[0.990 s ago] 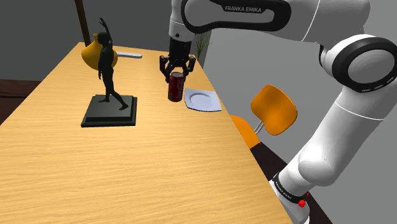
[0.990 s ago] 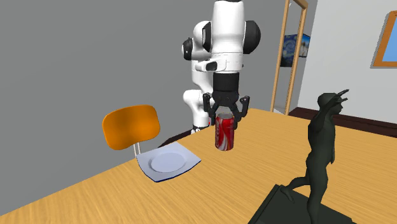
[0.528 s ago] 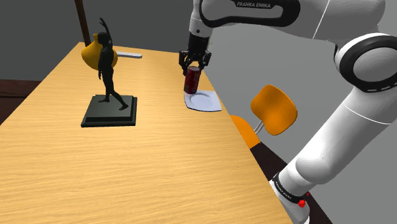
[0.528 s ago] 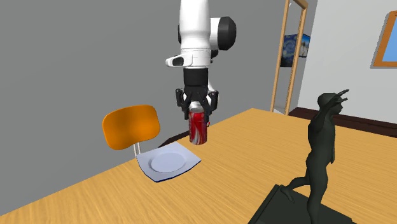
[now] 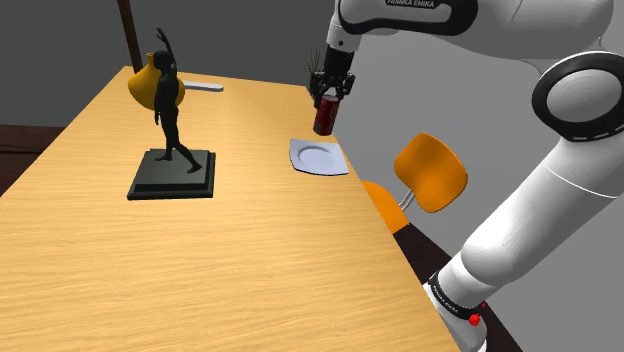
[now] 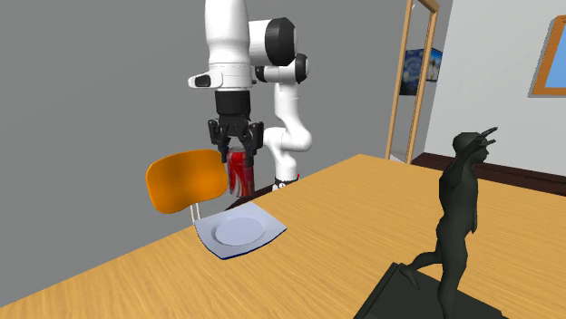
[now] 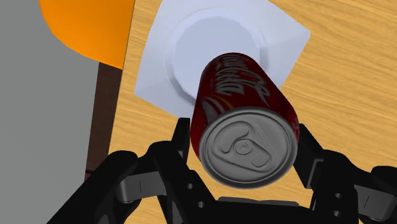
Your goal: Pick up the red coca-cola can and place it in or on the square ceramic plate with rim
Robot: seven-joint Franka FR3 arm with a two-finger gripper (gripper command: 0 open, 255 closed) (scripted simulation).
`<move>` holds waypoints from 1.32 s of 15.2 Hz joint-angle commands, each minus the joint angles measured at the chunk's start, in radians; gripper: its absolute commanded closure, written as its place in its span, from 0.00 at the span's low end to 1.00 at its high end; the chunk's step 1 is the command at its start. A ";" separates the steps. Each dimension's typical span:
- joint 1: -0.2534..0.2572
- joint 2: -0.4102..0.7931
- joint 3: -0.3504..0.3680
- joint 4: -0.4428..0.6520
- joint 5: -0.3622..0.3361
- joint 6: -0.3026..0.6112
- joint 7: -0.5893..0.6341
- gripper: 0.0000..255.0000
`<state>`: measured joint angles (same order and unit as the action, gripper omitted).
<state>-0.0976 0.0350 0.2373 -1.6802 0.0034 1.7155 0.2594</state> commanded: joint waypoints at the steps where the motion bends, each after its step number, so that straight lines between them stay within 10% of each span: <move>1: -0.014 -0.002 -0.013 -0.005 0.001 0.004 -0.029 1.00; 20: -0.014 0.015 -0.013 -0.232 -0.003 0.247 -0.029 1.00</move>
<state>-0.1116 0.0505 0.2239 -1.9038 0.0006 1.9536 0.2301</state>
